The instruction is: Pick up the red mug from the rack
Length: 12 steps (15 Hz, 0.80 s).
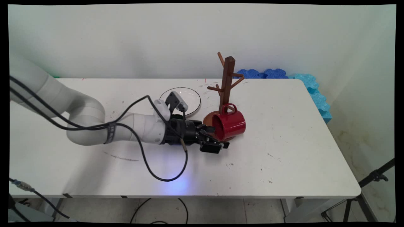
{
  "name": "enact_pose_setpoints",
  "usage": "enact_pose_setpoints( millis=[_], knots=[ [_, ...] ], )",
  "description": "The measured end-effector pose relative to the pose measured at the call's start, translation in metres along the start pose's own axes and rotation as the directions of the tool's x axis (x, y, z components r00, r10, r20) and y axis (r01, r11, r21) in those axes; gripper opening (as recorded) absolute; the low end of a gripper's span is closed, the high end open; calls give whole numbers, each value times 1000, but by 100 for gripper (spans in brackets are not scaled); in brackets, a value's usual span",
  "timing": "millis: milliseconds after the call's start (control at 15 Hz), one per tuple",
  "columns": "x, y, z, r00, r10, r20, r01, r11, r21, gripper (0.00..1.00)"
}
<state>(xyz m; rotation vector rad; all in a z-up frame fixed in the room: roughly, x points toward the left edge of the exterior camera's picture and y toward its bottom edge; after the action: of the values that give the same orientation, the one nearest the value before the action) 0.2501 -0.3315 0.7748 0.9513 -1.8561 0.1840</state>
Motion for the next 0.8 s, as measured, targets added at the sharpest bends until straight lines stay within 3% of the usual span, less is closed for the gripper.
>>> enact_pose_setpoints(
  millis=[800],
  knots=[
    [13,-2,54,1000,-27,6,27,1000,11,100]
  ],
)
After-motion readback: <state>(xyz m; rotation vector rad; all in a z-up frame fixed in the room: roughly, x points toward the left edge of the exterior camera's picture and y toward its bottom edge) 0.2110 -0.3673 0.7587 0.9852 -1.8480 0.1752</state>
